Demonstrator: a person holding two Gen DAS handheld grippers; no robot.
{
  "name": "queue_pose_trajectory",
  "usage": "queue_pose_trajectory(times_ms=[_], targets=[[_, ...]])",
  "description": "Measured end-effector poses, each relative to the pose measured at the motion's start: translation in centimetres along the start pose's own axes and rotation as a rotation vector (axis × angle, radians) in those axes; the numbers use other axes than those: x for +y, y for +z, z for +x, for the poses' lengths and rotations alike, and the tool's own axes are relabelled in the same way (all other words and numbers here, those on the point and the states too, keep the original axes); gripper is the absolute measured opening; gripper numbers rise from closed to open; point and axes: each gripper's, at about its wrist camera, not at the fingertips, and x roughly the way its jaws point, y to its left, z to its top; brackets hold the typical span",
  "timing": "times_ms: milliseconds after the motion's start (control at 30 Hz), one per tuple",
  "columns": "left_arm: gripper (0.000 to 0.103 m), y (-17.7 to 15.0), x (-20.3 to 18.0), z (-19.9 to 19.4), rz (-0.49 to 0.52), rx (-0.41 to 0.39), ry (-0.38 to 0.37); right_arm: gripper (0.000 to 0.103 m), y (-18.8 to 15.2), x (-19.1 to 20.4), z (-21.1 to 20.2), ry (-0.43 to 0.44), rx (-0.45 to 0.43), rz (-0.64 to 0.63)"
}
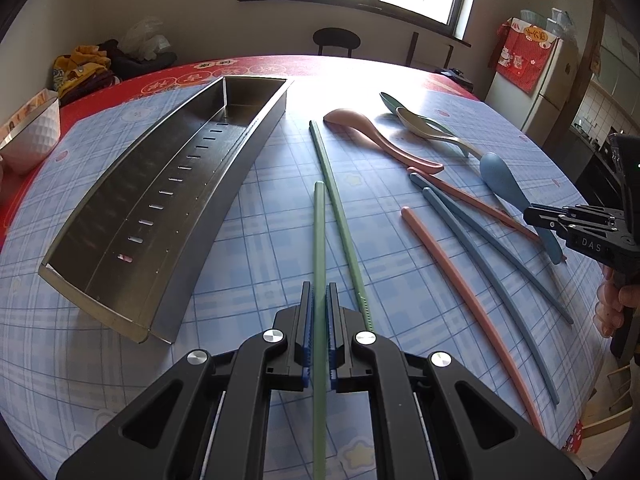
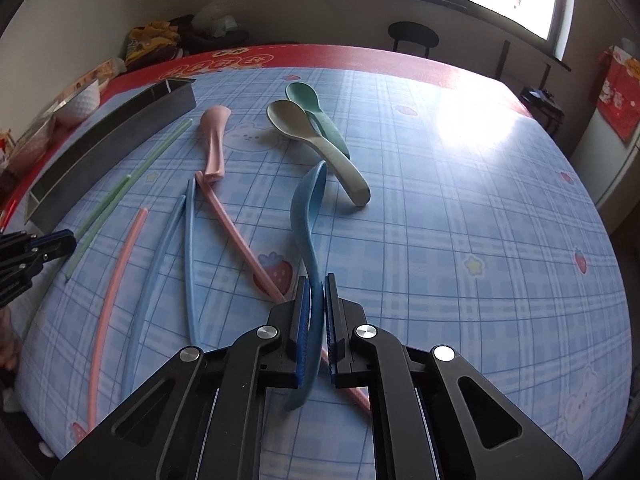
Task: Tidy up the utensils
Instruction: 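Lift the green chopstick with the left gripper while the right gripper lifts the blue spoon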
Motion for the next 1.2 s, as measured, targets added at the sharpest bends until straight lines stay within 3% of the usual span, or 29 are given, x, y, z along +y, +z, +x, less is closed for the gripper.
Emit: queue_pose_trajectory(times_ms=[400, 600, 800, 1067, 1200], targets=[[0.006, 0.0, -0.3, 0.1, 0.014, 0.001, 0.020, 0.008, 0.9, -1.0, 1.5, 0.133, -0.002, 0.081], [0.007, 0.1, -0.4, 0.1, 0.016, 0.001, 0.025, 0.007, 1.1, -2.2, 1.8, 0.208, 0.007, 0.192], [0.007, 0.1, -0.5, 0.1, 0.020, 0.001, 0.031, 0.007, 0.8, -1.1, 0.4, 0.287, -0.087, 0.248], [0.007, 0.1, -0.5, 0.1, 0.014, 0.001, 0.028, 0.007, 0.9, 2.7, -1.3, 0.256, -0.224, 0.187], [0.007, 0.1, -0.6, 0.2, 0.022, 0.002, 0.036, 0.007, 0.5, 3.8, -1.3, 0.231, -0.250, 0.151]])
